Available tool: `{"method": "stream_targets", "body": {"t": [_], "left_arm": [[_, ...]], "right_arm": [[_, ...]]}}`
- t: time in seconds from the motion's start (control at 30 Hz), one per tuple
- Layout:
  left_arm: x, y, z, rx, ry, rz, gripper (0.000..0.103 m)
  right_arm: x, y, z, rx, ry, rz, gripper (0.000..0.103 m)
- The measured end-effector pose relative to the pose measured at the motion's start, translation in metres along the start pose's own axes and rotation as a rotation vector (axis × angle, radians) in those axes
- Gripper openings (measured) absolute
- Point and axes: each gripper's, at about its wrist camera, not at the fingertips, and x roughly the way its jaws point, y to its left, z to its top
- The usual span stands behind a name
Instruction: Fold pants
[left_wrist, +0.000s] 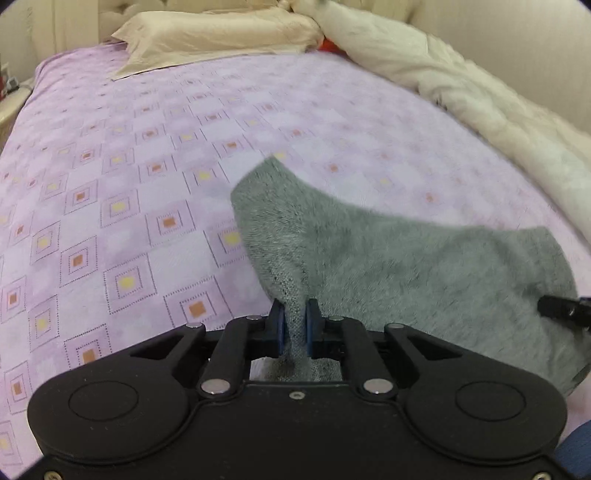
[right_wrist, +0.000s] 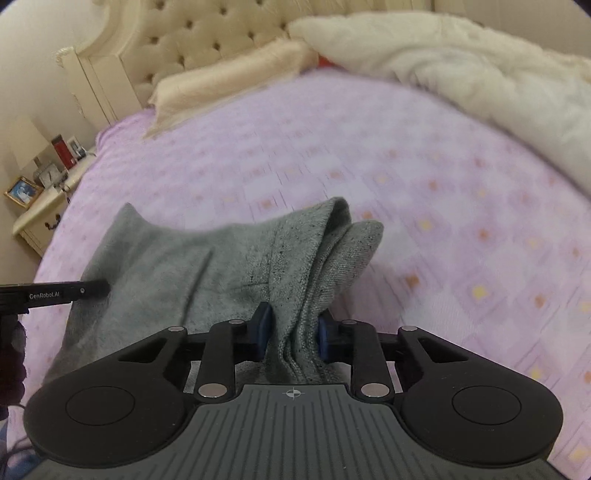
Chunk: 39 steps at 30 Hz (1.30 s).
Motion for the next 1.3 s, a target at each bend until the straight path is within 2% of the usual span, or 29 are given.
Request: {"method": "stream_targets", "body": {"t": [0.13, 0.27, 0.4, 0.5, 0.57, 0.6, 0.67, 0.73, 0.8, 0.87, 0.93, 1.0, 1.07, 1.13, 1.2, 1.23, 1.3], "left_arm": [[-0.025, 0.007, 0.010, -0.026, -0.062, -0.006, 0.013], [-0.051, 0.022, 0.033, 0.006, -0.154, 0.042, 0.012], [-0.064, 0.063, 0.058, -0.037, -0.185, 0.077, 0.012], [-0.063, 0.094, 0.071, -0.070, -0.173, 0.113, 0.012], [-0.052, 0.113, 0.072, -0.098, -0.148, 0.125, 0.013], [-0.042, 0.122, 0.072, -0.102, -0.124, 0.135, 0.014], [-0.012, 0.134, 0.066, -0.103, -0.048, 0.188, 0.026], [0.016, 0.153, 0.051, -0.119, 0.044, 0.306, 0.024], [0.027, 0.168, 0.036, -0.149, 0.095, 0.355, 0.023], [0.018, 0.179, 0.025, -0.199, 0.059, 0.354, 0.024], [0.004, 0.174, 0.021, -0.213, 0.018, 0.387, 0.023], [-0.012, 0.160, 0.022, -0.197, -0.045, 0.375, 0.023], [-0.025, 0.138, 0.025, -0.165, -0.095, 0.330, 0.024], [-0.027, 0.113, 0.023, -0.110, -0.115, 0.288, 0.024], [-0.022, 0.089, 0.014, -0.031, -0.108, 0.267, 0.026], [-0.014, 0.081, 0.009, 0.013, -0.081, 0.262, 0.031], [0.007, 0.073, -0.005, 0.059, 0.013, 0.276, 0.031]], "right_arm": [[0.001, 0.022, 0.023, -0.036, -0.029, 0.062, 0.023], [0.023, 0.052, 0.049, -0.085, -0.043, 0.125, 0.023], [0.055, 0.077, 0.077, -0.090, -0.033, 0.206, 0.023], [0.086, 0.092, 0.086, -0.098, 0.003, 0.240, 0.023], [0.112, 0.097, 0.085, -0.101, 0.038, 0.212, 0.027], [0.127, 0.099, 0.081, -0.112, 0.066, 0.157, 0.030], [0.153, 0.094, 0.073, -0.103, 0.108, -0.006, 0.030], [0.156, 0.079, 0.067, -0.006, 0.080, 0.002, 0.031], [0.144, 0.073, 0.064, 0.050, 0.026, -0.015, 0.031], [0.128, 0.081, 0.062, 0.013, -0.045, -0.039, 0.031], [0.111, 0.093, 0.057, -0.036, -0.097, -0.012, 0.031], [0.101, 0.108, 0.052, -0.092, -0.107, 0.031, 0.030], [0.099, 0.123, 0.041, -0.163, -0.085, 0.043, 0.030], [0.109, 0.137, 0.029, -0.259, -0.014, -0.009, 0.030], [0.126, 0.140, 0.014, -0.335, 0.086, -0.062, 0.031], [0.125, 0.142, 0.012, -0.353, 0.078, -0.071, 0.031], [0.122, 0.142, 0.012, -0.361, 0.081, -0.080, 0.031]]}}
